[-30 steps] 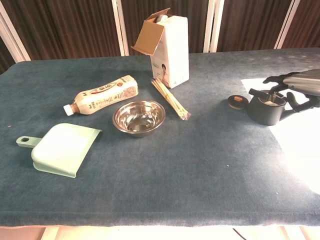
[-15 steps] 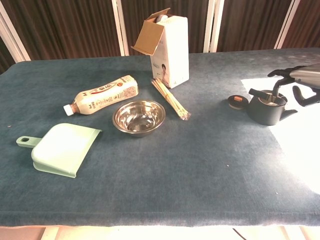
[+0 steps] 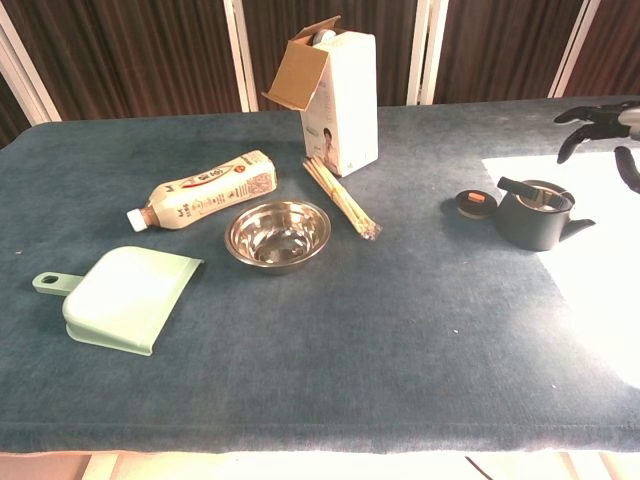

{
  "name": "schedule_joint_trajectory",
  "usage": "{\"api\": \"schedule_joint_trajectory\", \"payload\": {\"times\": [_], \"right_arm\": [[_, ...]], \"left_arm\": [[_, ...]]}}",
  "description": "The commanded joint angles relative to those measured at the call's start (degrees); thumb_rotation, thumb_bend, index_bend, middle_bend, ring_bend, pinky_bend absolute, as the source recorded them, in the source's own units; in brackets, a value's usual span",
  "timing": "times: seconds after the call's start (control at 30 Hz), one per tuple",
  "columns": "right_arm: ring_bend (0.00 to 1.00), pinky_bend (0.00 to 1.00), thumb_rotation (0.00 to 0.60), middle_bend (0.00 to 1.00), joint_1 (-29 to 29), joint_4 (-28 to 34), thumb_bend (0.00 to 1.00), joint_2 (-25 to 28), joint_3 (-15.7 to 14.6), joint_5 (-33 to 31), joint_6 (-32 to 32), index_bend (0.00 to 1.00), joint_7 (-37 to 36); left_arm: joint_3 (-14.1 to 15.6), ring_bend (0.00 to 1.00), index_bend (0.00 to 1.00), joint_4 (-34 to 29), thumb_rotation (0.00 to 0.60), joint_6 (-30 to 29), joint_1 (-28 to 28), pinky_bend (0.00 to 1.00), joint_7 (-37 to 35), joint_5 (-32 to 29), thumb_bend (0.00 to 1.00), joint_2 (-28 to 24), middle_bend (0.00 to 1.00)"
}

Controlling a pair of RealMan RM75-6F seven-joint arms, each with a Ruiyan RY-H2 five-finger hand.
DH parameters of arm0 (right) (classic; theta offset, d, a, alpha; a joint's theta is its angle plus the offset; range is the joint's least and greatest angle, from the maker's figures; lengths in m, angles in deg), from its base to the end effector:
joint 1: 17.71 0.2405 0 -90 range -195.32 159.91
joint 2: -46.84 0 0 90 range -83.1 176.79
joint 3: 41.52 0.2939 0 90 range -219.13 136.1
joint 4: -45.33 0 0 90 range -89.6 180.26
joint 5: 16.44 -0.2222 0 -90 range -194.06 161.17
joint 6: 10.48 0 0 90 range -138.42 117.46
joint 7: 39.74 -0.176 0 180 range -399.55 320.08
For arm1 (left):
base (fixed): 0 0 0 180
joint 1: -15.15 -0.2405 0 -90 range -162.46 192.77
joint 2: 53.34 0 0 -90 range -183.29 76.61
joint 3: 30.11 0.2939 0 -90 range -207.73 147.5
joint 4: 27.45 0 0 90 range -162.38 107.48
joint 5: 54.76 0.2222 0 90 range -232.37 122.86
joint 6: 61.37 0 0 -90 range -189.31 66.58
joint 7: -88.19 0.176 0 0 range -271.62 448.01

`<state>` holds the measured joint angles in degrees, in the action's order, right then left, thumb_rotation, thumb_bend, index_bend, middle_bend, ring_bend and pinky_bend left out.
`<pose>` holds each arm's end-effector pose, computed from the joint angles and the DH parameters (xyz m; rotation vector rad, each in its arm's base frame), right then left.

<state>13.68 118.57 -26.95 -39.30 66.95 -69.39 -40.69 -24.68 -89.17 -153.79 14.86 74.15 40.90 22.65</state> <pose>-0.3135 -0.3799 0.0751 1.8365 -0.7966 0.7510 -0.4214 0.1534 0.1259 -1.5507 -0.8631 -0.8593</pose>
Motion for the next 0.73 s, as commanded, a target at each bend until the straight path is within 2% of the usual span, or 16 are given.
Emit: {"api": "schedule_joint_trajectory", "payload": {"times": [0.03, 0.13, 0.2, 0.3, 0.43, 0.6, 0.73], "right_arm": [[0.0, 0.0, 0.6, 0.0, -6.04, 5.39, 0.63, 4.0, -2.59, 6.53, -12.07, 0.17, -3.41], [0.0, 0.0, 0.6, 0.0, -11.28, 7.01, 0.47, 5.37, -4.59, 9.35, -20.53, 0.11, -2.16], [0.0, 0.0, 0.6, 0.0, -14.99, 7.52, 0.42, 5.73, -5.96, 9.85, -24.76, 0.07, -0.2], [0.0, 0.0, 0.6, 0.0, -19.34, 8.39, 0.41, 5.72, -7.66, 8.9, -27.49, 0.01, 3.52], [0.0, 0.0, 0.6, 0.0, -22.26, 11.68, 0.38, 6.89, -8.72, 7.67, -28.05, 0.0, 10.03], [0.0, 0.0, 0.6, 0.0, -24.48, 13.79, 0.37, 7.66, -7.69, 9.27, -32.46, 0.0, 10.29], [0.0, 0.0, 0.6, 0.0, -24.92, 13.81, 0.37, 7.87, -7.52, 9.55, -31.97, 0.0, 9.53]], "left_arm": [[-0.27, 0.0, 0.0, -0.36, 0.6, -0.99, 0.05, 0.13, -0.32, 0.53, 0.0, -0.06, 0.01], [-0.4, 0.0, 0.0, -0.96, 0.6, -1.84, 0.31, 0.13, -0.49, 1.23, 0.0, -0.14, 0.01], [-0.46, 0.0, 0.0, -2.3, 0.6, -2.34, 0.41, 0.13, -0.47, 1.58, 0.0, -0.39, 0.01], [-0.95, 0.0, 0.0, -6.34, 0.6, -2.3, 0.52, 0.13, 1.33, 1.11, 0.01, -1.41, 0.01], [-2.0, 0.0, 0.0, -11.96, 0.6, -2.72, 0.62, 0.13, 5.24, 0.56, 0.02, -2.11, 0.01], [-3.23, 0.0, 0.0, -14.35, 0.6, -2.57, -0.06, 0.13, 10.68, -1.67, 0.02, -0.96, 0.01], [-2.56, 0.0, 0.0, -14.9, 0.6, -1.31, 0.01, 0.13, 10.77, -1.6, 0.02, -1.19, 0.01]]}}
